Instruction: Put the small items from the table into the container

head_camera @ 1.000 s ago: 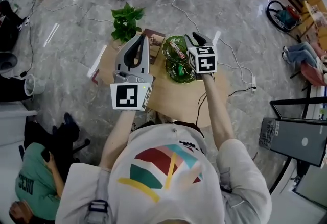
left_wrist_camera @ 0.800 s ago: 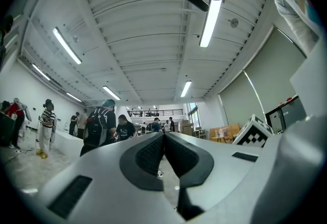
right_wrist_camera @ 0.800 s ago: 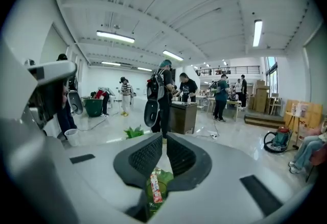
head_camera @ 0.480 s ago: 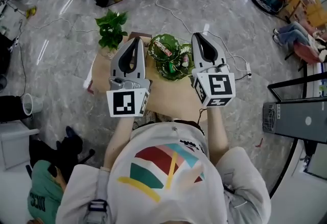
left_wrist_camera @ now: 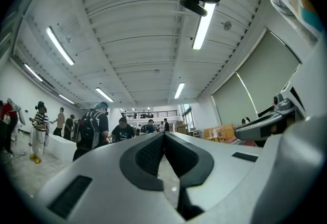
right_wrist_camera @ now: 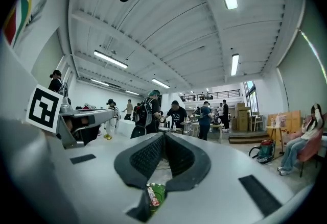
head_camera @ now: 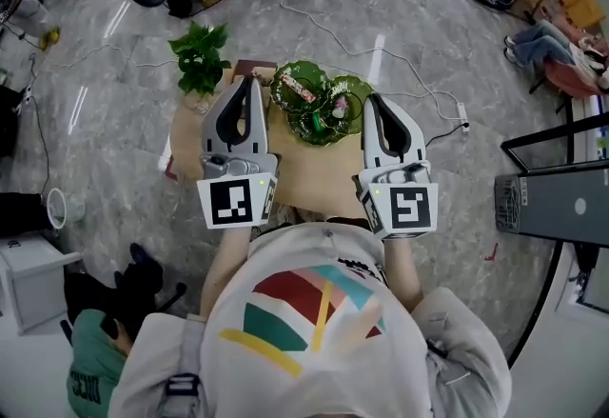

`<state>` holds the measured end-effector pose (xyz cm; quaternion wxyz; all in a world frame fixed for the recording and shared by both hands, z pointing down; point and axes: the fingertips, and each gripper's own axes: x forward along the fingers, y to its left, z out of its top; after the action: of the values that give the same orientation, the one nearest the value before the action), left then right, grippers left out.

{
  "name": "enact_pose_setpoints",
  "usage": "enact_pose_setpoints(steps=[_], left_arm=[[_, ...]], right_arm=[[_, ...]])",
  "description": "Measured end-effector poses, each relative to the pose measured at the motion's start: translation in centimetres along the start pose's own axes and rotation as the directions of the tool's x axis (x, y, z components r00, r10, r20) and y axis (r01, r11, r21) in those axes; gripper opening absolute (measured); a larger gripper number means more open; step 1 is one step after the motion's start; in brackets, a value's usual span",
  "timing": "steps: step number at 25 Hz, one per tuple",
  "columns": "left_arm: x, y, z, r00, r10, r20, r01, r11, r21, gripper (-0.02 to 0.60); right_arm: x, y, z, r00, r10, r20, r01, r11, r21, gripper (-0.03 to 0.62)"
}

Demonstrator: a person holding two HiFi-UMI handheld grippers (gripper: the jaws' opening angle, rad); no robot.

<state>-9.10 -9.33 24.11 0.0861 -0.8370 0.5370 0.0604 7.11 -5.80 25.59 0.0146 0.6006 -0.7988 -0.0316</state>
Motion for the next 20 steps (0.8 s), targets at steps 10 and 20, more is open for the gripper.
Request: enact_pose_setpoints(steps=[10, 20], left_arm=[[-0.3, -0.3, 0.7, 1.0, -0.003, 0.019, 0.002, 1.0, 0.014, 0.008], [-0.2, -0.4, 1.3, 1.0, -0.001, 0.025, 0.0, 1.0, 0.021, 0.008]], right_arm=[[-0.2, -1.0, -0.5, 0.999, -0.038, -0.009, 0.038, 0.999, 0.031, 0.017], [-0.2, -1.1, -0.1, 0.999, -0.036, 0.001, 0.036, 0.999, 0.031, 0.017]])
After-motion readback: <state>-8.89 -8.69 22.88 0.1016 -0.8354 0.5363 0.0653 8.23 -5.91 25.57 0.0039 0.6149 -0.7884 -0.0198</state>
